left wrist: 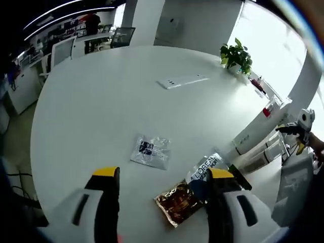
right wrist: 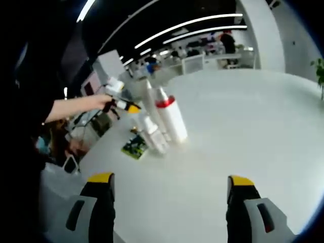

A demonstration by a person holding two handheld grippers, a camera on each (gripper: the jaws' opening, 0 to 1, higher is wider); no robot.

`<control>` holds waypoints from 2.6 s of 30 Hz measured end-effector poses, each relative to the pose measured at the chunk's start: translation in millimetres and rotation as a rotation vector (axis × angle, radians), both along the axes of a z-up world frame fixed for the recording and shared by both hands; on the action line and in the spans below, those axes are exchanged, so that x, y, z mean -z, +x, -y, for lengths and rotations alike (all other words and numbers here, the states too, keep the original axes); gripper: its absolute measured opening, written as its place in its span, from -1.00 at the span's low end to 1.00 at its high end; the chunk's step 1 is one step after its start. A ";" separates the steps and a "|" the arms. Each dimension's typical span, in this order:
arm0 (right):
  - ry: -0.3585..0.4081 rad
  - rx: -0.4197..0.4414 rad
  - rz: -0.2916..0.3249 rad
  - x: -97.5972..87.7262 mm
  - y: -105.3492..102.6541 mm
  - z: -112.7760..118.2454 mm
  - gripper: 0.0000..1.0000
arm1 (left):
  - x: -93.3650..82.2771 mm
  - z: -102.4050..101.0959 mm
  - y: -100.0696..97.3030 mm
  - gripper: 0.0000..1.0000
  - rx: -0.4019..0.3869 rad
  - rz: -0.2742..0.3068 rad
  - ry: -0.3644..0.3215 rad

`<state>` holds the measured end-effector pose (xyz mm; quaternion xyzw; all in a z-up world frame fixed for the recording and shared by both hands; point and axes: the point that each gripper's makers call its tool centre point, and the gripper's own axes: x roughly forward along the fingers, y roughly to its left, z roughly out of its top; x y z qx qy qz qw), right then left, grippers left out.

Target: Arrange the skincare products in the storage area until every visible bottle or jar stands upright without overlapping.

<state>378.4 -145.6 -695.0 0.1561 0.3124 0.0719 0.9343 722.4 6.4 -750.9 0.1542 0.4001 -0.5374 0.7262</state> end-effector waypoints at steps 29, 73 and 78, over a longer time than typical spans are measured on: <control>0.025 0.004 -0.044 18.8 -3.1 3.0 0.87 | 31.2 42.1 33.7 -0.22 0.069 0.085 0.024; 0.029 0.004 -0.060 26.1 0.3 4.6 0.85 | 28.9 47.0 26.6 -0.99 0.125 0.204 0.122; 0.030 0.010 -0.060 26.2 -0.4 6.5 0.84 | 23.8 45.1 22.8 -0.99 0.105 0.170 0.100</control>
